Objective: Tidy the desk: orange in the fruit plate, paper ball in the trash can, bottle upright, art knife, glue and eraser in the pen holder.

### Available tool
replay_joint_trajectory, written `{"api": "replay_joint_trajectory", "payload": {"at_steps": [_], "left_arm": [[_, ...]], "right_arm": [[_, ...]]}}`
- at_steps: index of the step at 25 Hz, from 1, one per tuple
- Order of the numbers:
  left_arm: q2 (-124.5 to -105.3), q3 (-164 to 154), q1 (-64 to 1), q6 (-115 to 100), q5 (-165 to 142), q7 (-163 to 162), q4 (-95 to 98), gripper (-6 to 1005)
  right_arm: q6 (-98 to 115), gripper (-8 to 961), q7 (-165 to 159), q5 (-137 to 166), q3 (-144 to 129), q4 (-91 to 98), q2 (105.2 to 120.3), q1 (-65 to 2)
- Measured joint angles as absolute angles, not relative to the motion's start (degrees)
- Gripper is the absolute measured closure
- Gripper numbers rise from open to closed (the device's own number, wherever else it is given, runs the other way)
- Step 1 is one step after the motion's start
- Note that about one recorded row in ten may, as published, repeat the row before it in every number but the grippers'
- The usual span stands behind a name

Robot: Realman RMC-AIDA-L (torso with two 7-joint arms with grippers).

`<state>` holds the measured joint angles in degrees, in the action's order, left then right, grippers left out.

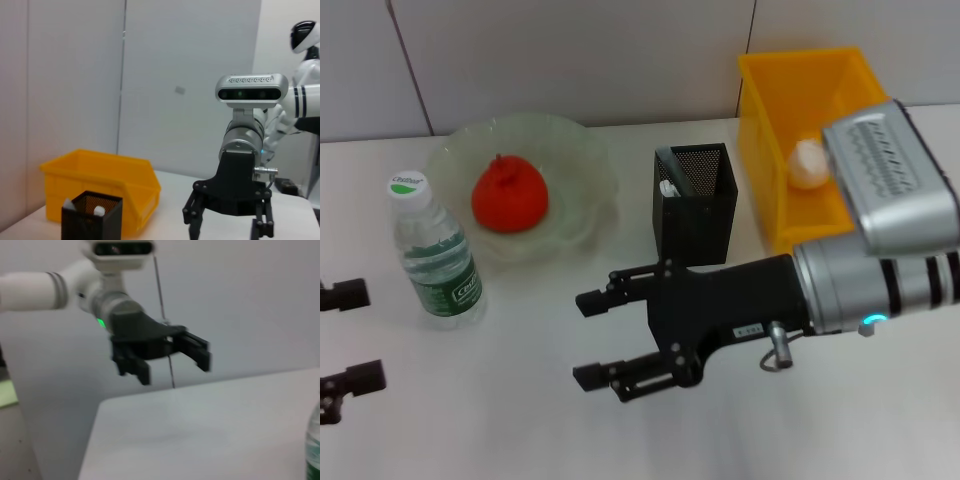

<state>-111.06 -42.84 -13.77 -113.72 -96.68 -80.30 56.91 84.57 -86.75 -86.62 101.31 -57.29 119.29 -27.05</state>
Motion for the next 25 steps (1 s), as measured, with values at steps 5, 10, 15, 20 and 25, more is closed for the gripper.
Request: {"api": "replay_joint_trajectory", "payload": {"at_steps": [5, 10, 15, 20, 25], "left_arm": [[-110.79, -43.0, -17.2, -113.4, -99.5, -78.8, 53.1, 214], [-111.30, -42.9, -18.6, -113.1, -101.3, -78.6, 53.0, 214], [-111.73, -43.2, -18.9, -112.5, -101.8, -78.0, 52.9, 214], [-112.17, -43.2, -19.3, -112.4, -104.1, -77.9, 52.8, 214], [-112.51, -43.2, -19.7, -112.3, -105.6, -77.9, 52.8, 214]], "right_arm": [[88.2, 220, -84.5, -88.0, 102.0, -58.2, 119.29, -25.6], [88.6, 220, -83.9, -88.6, 102.8, -58.6, 119.36, -24.6], [88.5, 220, -83.5, -88.9, 103.4, -58.6, 119.36, -24.4], [88.4, 220, -83.5, -89.0, 103.4, -58.6, 119.33, -24.4], [88.3, 220, -83.5, -89.0, 103.4, -58.6, 119.24, -24.5]]}}
